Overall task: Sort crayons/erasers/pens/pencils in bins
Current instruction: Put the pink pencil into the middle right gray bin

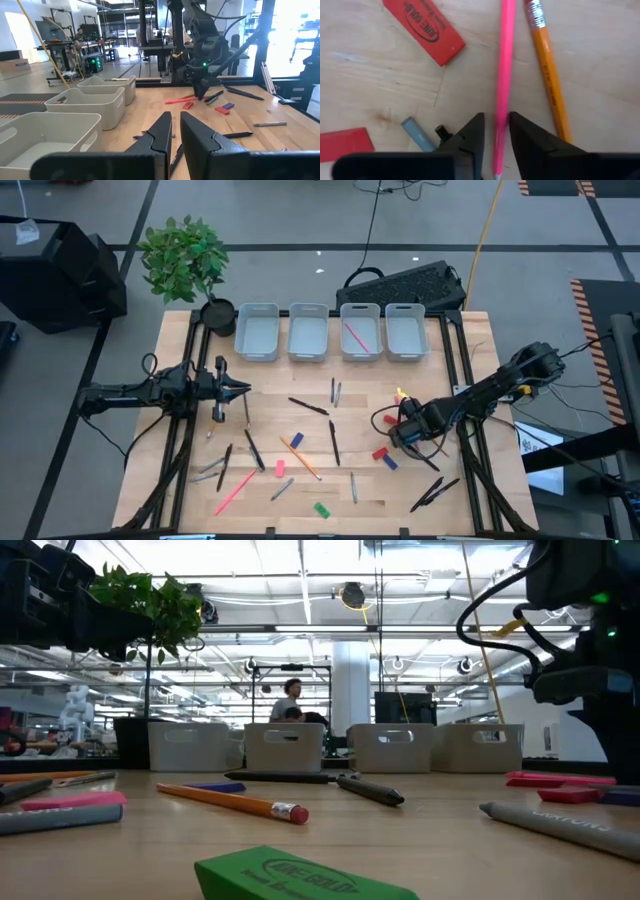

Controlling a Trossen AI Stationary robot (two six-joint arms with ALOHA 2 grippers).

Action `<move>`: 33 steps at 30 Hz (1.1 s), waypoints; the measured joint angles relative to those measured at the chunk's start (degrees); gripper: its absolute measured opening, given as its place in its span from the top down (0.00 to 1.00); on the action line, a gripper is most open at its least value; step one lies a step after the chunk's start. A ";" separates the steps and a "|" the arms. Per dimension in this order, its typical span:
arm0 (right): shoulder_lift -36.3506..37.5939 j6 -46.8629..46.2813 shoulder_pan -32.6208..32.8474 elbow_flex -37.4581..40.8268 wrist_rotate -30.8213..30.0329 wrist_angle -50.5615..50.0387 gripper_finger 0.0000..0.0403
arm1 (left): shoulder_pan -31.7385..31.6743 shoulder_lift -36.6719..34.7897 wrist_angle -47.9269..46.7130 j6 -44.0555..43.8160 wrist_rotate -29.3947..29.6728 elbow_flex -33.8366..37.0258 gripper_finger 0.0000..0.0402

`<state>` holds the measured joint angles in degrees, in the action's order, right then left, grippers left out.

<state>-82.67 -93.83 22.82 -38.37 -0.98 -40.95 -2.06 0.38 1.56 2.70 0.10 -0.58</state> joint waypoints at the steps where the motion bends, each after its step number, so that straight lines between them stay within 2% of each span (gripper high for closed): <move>1: -0.04 0.14 -0.23 0.02 0.05 -0.29 0.83 | 0.02 0.00 0.02 0.02 0.00 0.00 0.89; 9: -0.16 2.39 -2.17 0.09 1.24 -2.39 0.96 | 0.02 0.00 0.02 0.02 0.00 -0.02 0.89; 17: 0.47 3.81 -3.77 -0.57 1.87 -2.92 0.95 | 0.00 0.00 0.00 0.00 0.00 0.00 0.89; 26: 6.26 7.79 -7.86 -4.52 -0.16 -5.44 0.95 | 0.02 0.00 0.02 0.02 0.00 -0.01 0.89; 33: 8.82 16.40 -13.88 -13.50 -2.02 -6.92 0.95 | 0.02 -0.02 0.01 0.02 0.00 -0.01 0.89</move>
<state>-73.84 -77.43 8.94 -51.87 -3.00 -47.87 -2.04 0.36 1.57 2.72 0.10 -0.59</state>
